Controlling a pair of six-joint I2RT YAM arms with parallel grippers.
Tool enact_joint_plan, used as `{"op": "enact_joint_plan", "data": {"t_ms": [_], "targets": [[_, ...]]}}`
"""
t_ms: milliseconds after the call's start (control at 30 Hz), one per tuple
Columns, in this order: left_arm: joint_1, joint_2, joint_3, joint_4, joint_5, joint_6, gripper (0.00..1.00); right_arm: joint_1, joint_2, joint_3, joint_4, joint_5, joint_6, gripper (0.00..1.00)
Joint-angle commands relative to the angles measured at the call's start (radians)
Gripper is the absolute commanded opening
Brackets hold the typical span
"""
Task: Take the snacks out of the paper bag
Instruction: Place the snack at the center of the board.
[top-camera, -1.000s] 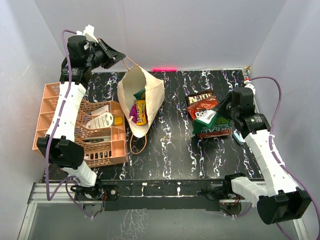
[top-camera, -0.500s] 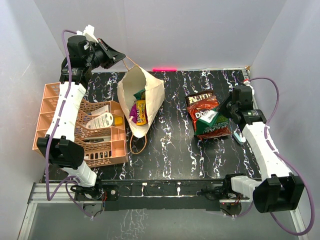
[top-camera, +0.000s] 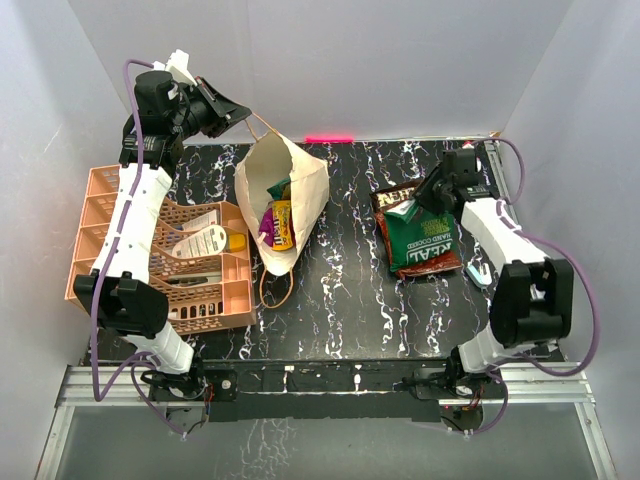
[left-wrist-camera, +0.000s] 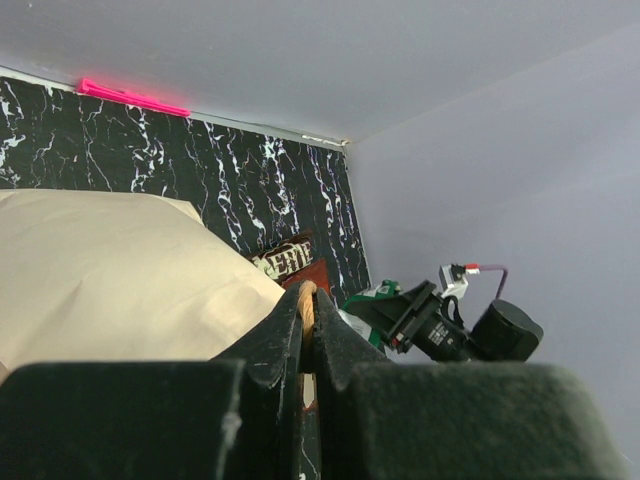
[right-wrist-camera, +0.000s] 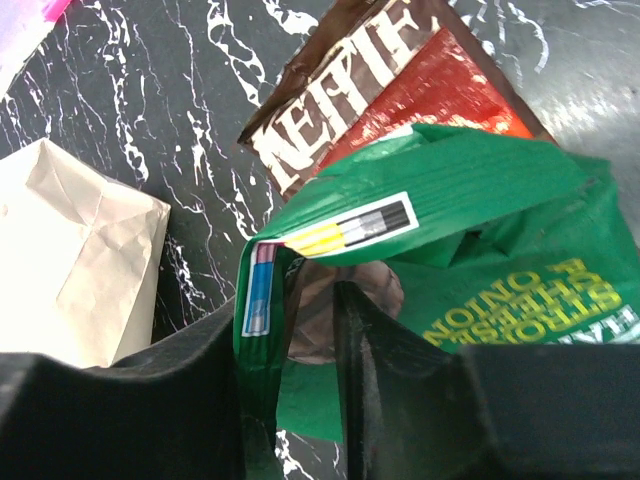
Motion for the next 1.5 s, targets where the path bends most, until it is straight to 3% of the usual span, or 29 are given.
{"op": "enact_joint_plan", "data": {"t_ms": [0,400,667,1000,1200,1367,1467], "targets": [[0.01,-0.043,0.011,0.035,-0.001,0.007,0.0,-0.002,0.09,0.084,0.111,-0.062,0.018,0.43],[0.01,-0.06,-0.003,0.026,0.019,0.013,0.0,-0.008,0.366,0.138,0.217,-0.212,0.013,0.84],[0.01,-0.071,0.004,0.01,0.02,0.028,0.0,-0.011,0.228,0.145,0.181,-0.21,-0.022,0.98],[0.009,-0.071,-0.005,0.024,0.033,0.015,0.0,-0.01,0.099,0.068,0.198,-0.252,-0.07,0.98],[0.01,-0.07,-0.001,0.019,0.037,0.019,0.0,0.004,0.064,0.001,0.233,-0.423,-0.092,0.98],[0.01,-0.07,-0.007,0.022,0.04,0.025,0.0,0.097,-0.076,-0.077,0.2,-0.424,-0.171,0.96],[0.01,-0.067,-0.01,0.019,0.04,0.03,0.0,0.216,-0.172,-0.106,0.211,-0.379,-0.185,0.93]]}}
